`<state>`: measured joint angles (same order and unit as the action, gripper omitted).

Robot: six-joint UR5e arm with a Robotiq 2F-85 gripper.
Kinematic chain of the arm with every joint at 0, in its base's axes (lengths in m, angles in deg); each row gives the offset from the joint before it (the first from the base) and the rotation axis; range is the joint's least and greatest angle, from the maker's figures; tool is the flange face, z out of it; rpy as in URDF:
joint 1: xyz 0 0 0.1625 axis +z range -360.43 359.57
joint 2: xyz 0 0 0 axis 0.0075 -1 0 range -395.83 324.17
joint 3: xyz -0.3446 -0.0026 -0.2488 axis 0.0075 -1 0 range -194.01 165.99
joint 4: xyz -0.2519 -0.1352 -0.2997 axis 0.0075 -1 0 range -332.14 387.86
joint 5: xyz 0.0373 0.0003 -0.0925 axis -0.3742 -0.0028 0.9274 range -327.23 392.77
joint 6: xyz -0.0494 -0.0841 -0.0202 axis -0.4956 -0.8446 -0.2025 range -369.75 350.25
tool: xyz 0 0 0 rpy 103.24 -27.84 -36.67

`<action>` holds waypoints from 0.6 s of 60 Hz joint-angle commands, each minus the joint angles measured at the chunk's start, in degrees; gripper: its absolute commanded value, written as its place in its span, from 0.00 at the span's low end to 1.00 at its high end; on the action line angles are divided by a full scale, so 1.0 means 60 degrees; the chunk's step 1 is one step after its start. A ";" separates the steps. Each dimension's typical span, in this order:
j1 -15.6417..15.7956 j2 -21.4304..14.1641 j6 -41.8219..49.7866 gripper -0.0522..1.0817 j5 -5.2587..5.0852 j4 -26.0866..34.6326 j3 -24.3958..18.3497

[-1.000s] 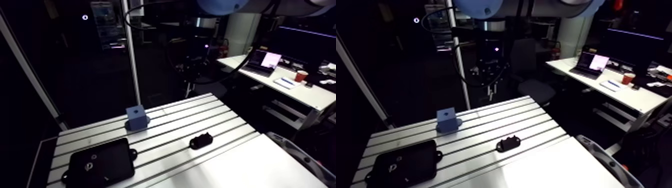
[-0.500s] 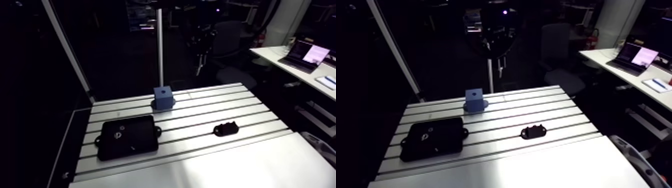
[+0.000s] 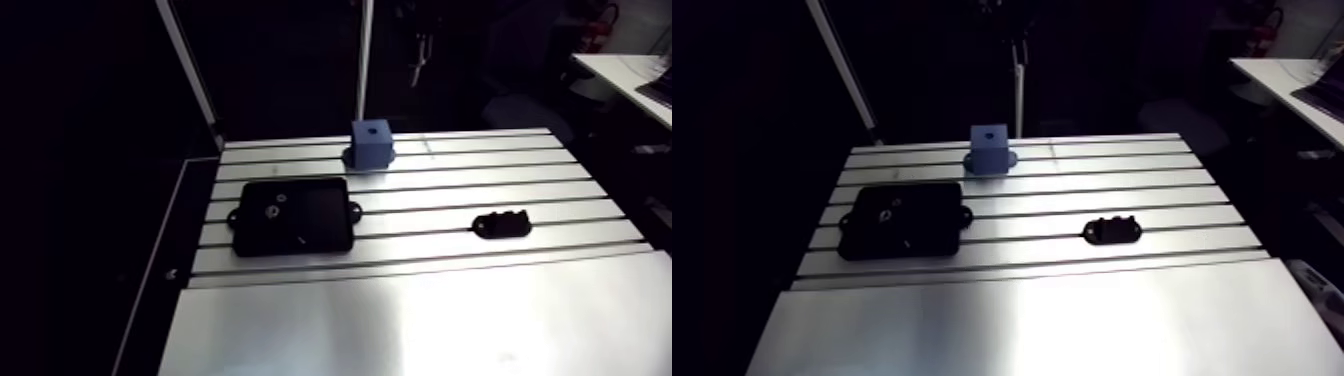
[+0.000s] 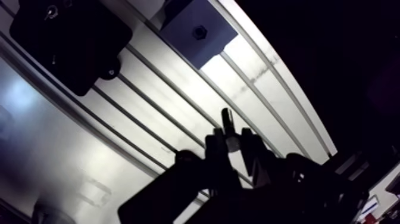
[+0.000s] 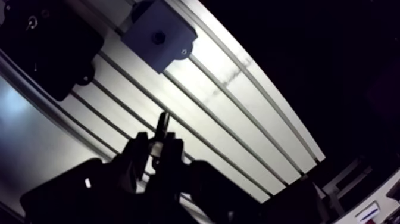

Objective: Pick up the M10 bolt and insert it into the hex recess until seated.

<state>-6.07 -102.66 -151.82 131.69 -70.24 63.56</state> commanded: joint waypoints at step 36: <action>0.0455 0.1108 0.0303 0.83 0.0027 0.0157 -0.0585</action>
<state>-4.26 -97.83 -151.49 131.83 -69.06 60.73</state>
